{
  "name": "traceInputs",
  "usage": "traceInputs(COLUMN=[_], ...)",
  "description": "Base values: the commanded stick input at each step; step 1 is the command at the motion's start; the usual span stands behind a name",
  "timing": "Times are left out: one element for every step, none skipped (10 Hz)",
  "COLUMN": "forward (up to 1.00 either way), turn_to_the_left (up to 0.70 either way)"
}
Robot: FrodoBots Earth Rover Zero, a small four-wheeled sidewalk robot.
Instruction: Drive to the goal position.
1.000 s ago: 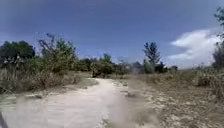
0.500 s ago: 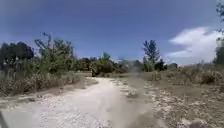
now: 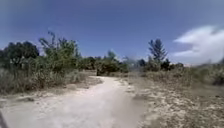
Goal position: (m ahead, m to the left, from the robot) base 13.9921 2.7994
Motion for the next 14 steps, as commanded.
traceInputs(forward=[0.45,0.45,0.45,0.45,0.45,0.45,0.45,0.45,0.45,0.45,0.45,0.45,0.45,0.45], turn_to_the_left=[0.02,0.02,0.02,0.02,0.02,0.02,0.02,0.02,0.02,0.02,0.02,0.02,0.02,0.02])
